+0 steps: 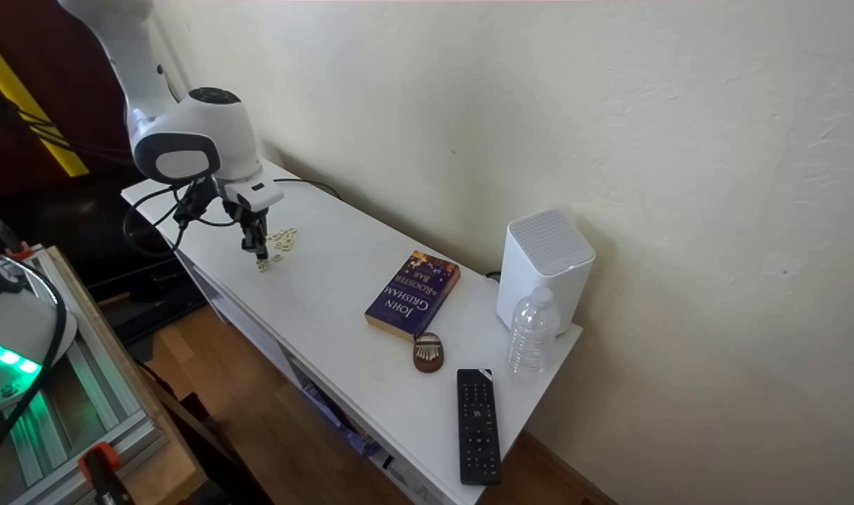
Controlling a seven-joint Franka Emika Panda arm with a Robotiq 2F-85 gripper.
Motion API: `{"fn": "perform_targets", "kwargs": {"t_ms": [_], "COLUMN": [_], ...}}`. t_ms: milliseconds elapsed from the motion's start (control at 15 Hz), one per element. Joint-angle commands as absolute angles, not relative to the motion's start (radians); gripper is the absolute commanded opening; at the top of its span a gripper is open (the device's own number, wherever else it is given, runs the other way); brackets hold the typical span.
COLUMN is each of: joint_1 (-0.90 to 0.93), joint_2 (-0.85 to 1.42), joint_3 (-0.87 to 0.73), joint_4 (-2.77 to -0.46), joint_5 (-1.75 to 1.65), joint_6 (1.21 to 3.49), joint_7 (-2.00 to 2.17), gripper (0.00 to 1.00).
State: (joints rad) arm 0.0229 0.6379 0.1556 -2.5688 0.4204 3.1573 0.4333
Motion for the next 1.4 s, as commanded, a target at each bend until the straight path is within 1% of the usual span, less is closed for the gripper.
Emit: {"fn": "perform_targets", "kwargs": {"t_ms": [0,600,1333], "joint_1": [0.032,-0.018,-0.073], "joint_2": [0.592,0.603,0.644], "joint_3": [0.164,0.221,0.229], "joint_4": [-2.615,-2.576,-2.525], "joint_5": [0.418,0.374,0.333], "joint_6": [3.225,3.322,3.213], "joint_7": [0.426,0.414,0.36], "gripper": [0.0,0.0,0.0]}}
